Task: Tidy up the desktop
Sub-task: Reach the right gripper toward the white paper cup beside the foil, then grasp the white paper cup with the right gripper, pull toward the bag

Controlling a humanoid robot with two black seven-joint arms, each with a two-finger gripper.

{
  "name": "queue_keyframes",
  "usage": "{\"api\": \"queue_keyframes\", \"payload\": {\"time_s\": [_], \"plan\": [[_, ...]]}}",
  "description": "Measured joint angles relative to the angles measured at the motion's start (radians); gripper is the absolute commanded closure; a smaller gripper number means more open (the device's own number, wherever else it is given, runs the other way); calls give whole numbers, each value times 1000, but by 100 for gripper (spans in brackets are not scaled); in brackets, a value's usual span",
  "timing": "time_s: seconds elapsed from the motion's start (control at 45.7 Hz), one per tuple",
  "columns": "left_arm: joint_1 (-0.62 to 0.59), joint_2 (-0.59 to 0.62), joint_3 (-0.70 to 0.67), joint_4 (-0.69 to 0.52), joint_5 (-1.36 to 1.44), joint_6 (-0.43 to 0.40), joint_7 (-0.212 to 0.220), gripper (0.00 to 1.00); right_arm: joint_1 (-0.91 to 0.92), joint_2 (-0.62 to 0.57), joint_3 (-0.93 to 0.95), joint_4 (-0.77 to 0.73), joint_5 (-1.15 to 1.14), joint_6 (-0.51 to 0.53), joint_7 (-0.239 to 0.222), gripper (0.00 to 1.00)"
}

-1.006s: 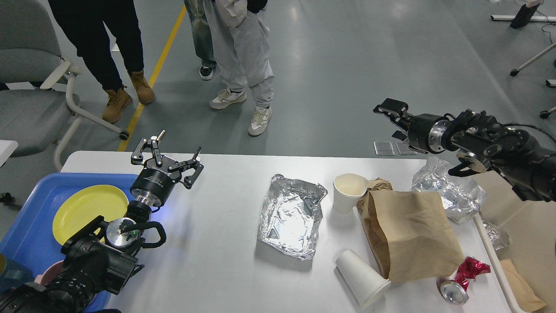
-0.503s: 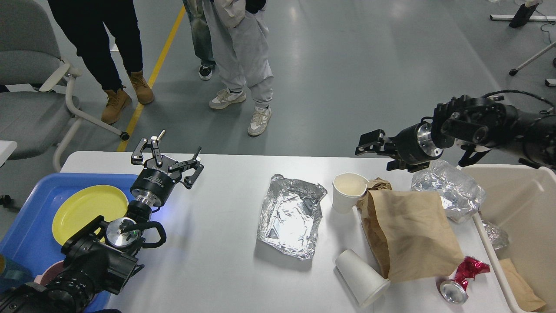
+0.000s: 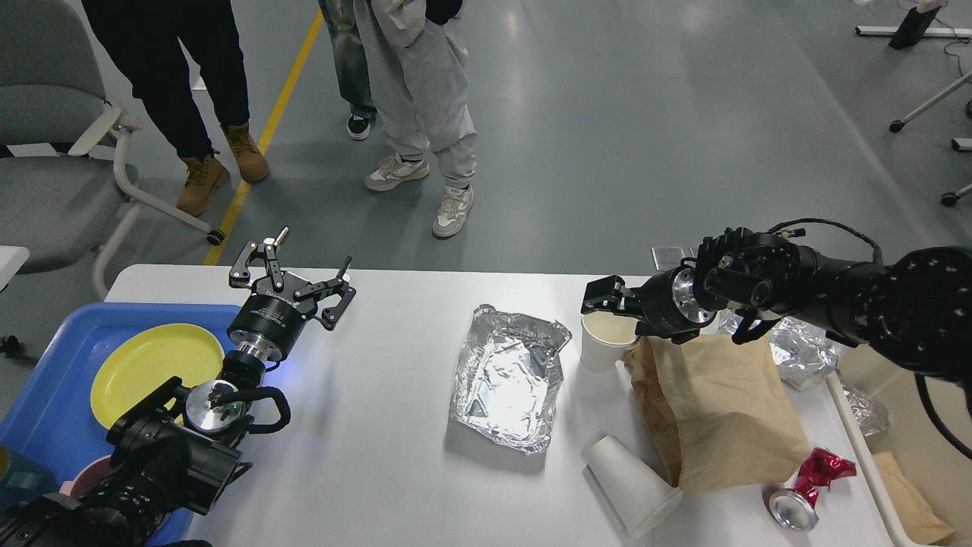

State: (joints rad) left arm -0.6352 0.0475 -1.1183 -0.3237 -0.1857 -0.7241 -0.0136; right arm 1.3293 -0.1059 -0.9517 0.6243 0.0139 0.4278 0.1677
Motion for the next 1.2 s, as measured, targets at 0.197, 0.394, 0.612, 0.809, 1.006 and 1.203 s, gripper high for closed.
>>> {"api": "queue_keyframes", "payload": {"time_s": [0.197,0.394,0.612,0.809,1.006,1.203], "plan": [[0,0,0,0,0,0,0,4,-1,-2,-6,-2,0,-2,-2,19],[0,0,0,0,1,0,0,4,-2,-8,-7,-3,-1,-3,-2,17],[0,0,0,0,1,0,0,4,17,-15,-7,-1,-1,10,-2,11],[0,0,0,0,0,0,0,4,26,-17,-10,3,-4,33,-2,11],[0,0,0,0,0,0,0,4,34,-33,-10,2,-6,41,-2,11],[0,0,0,0,0,0,1,4,4,-36,-9,-5,-8,28,-2,13]]}}
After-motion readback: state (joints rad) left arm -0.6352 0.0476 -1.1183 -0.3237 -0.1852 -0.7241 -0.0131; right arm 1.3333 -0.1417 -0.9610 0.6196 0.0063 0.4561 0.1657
